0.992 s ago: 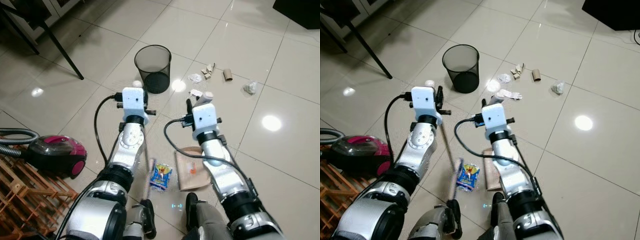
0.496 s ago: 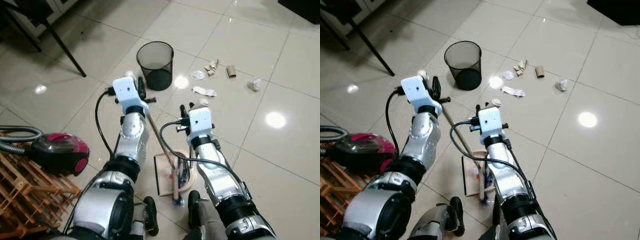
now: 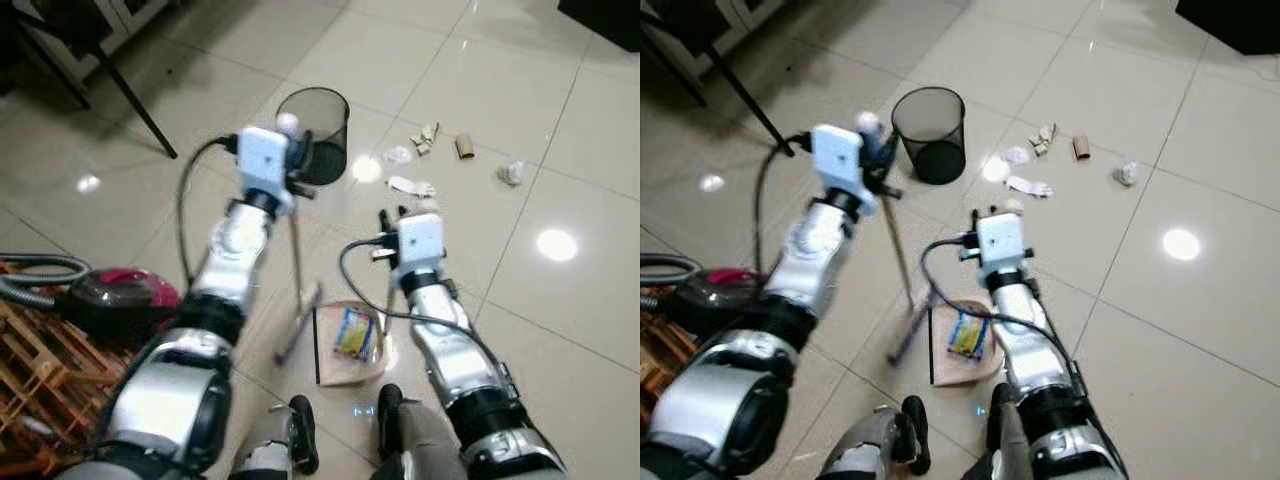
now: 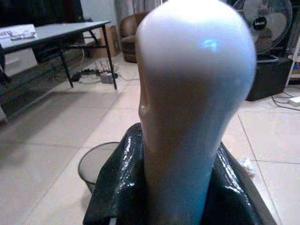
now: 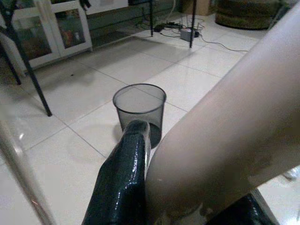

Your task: Sweep floor

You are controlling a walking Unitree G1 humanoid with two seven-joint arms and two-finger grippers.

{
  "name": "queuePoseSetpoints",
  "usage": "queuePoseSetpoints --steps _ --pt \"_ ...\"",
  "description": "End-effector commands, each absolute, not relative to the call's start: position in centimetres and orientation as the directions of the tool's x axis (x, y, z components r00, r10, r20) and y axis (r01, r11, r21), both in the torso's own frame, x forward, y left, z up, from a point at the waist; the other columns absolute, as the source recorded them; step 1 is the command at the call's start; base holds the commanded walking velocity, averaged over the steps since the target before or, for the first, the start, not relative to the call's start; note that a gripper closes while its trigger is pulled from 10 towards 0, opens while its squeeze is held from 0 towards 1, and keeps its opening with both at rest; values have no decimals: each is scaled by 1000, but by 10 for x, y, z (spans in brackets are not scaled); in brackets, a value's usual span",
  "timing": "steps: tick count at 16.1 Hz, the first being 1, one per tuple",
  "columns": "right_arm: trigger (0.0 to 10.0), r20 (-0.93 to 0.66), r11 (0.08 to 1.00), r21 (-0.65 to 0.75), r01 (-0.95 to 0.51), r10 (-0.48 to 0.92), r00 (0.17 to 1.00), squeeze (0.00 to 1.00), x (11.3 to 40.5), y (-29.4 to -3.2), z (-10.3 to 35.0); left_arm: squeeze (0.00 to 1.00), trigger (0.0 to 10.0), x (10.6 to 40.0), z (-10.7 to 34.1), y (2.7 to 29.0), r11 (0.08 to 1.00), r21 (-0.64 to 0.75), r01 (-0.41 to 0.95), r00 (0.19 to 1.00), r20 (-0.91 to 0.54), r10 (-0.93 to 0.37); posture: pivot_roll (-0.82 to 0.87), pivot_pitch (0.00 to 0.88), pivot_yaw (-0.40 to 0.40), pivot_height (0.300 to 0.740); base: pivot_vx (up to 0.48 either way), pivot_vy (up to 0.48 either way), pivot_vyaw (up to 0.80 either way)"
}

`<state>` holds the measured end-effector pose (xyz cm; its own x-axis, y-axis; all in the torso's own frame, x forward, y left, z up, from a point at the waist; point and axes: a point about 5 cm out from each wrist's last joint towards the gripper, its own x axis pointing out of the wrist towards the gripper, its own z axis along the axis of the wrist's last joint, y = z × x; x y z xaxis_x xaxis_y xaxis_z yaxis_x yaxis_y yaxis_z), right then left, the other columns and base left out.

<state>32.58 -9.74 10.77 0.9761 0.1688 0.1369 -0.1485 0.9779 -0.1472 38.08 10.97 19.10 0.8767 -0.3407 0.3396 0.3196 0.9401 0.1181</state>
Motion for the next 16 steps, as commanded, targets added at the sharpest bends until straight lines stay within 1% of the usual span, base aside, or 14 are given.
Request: queuePoseSetpoints --steps 1,4,5,6,7,8,10,12,15,16 --pt "10000 115 975 -143 -169 186 976 0 323 -95 102 0 10000 380 198 120 938 124 325 863 368 -348 -39 167 137 740 0 0 0" --pt "10000 114 985 -111 -129 142 983 0 324 -111 102 0 10000 380 198 155 945 179 273 882 347 -320 -48 102 137 740 0 0 0" --pt "10000 123 992 -80 -98 107 987 0 322 -120 103 0 10000 378 195 173 953 203 224 901 329 -282 -53 71 136 740 0 0 0" --pt "10000 131 995 -63 -77 84 988 0 322 -126 105 0 10000 376 192 185 958 217 186 916 314 -249 -55 56 135 740 0 0 0" --pt "10000 137 996 -55 -64 71 988 0 321 -129 106 0 10000 374 191 192 961 221 165 923 309 -229 -56 52 136 740 0 0 0" --pt "10000 146 999 -38 -35 40 989 0 319 -138 108 0 10000 369 185 209 964 242 110 944 278 -177 -56 29 132 740 0 0 0" --pt "10000 151 1000 -11 -9 10 989 0 318 -146 111 0 10000 362 178 221 964 255 80 957 249 -145 -56 6 129 740 0 0 0" --pt "10000 157 1000 22 -10 7 988 0 316 -154 118 0 10000 351 169 222 961 264 81 958 245 -148 -65 0 129 740 0 0 0" --pt "10000 167 999 -6 -41 42 985 0 316 -159 141 0 10000 331 152 206 961 245 126 957 226 -183 -87 0 116 740 0 0 0" --pt "10000 195 998 -7 -59 59 979 0 318 -161 163 0 10000 321 145 198 961 240 134 958 217 -187 -91 0 106 740 0 0 0"
